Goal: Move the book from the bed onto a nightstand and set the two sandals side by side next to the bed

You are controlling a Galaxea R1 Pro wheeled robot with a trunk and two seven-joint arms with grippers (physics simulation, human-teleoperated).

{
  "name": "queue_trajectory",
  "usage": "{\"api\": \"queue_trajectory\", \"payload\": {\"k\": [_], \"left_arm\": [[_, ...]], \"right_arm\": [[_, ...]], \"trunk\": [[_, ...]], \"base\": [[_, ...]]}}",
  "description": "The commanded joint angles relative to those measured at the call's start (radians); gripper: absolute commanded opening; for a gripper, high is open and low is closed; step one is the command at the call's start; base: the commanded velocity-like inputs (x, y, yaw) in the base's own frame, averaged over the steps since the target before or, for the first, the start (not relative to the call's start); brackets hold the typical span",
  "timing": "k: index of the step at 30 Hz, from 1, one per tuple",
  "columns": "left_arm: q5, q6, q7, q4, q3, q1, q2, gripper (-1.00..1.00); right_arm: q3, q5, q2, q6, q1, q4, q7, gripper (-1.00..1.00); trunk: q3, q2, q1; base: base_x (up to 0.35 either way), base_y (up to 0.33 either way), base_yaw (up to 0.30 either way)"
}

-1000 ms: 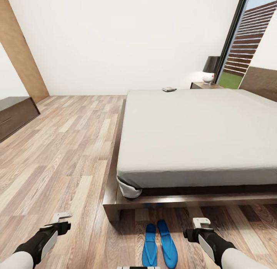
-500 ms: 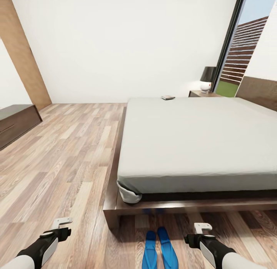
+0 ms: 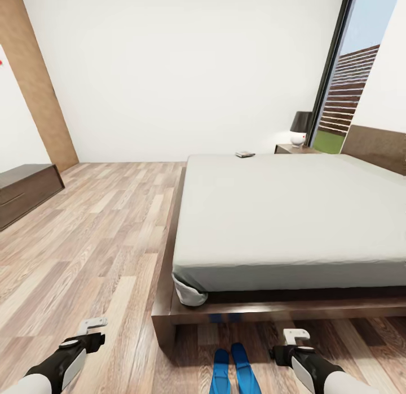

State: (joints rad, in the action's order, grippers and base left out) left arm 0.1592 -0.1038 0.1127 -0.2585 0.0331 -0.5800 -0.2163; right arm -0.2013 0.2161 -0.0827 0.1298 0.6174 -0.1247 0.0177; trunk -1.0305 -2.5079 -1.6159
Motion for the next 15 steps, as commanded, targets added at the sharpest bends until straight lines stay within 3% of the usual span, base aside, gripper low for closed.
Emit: {"api": "queue_trajectory", "payload": {"k": [1, 15], "left_arm": [[0.010, -0.005, 0.004, -0.002, 0.004, 0.000, 0.000, 1.00], [0.010, -0.003, 0.004, -0.002, 0.004, 0.000, 0.000, 1.00]], "right_arm": [[-0.008, 0.009, 0.000, 0.006, -0.001, -0.002, 0.002, 1.00], [-0.009, 0.009, 0.003, 0.005, -0.008, -0.001, 0.003, 1.00]], "trunk": [[0.003, 0.000, 0.001], [0.057, 0.003, 0.007]], "base": [[0.000, 0.000, 0.000], [0.000, 0.000, 0.000]]}}
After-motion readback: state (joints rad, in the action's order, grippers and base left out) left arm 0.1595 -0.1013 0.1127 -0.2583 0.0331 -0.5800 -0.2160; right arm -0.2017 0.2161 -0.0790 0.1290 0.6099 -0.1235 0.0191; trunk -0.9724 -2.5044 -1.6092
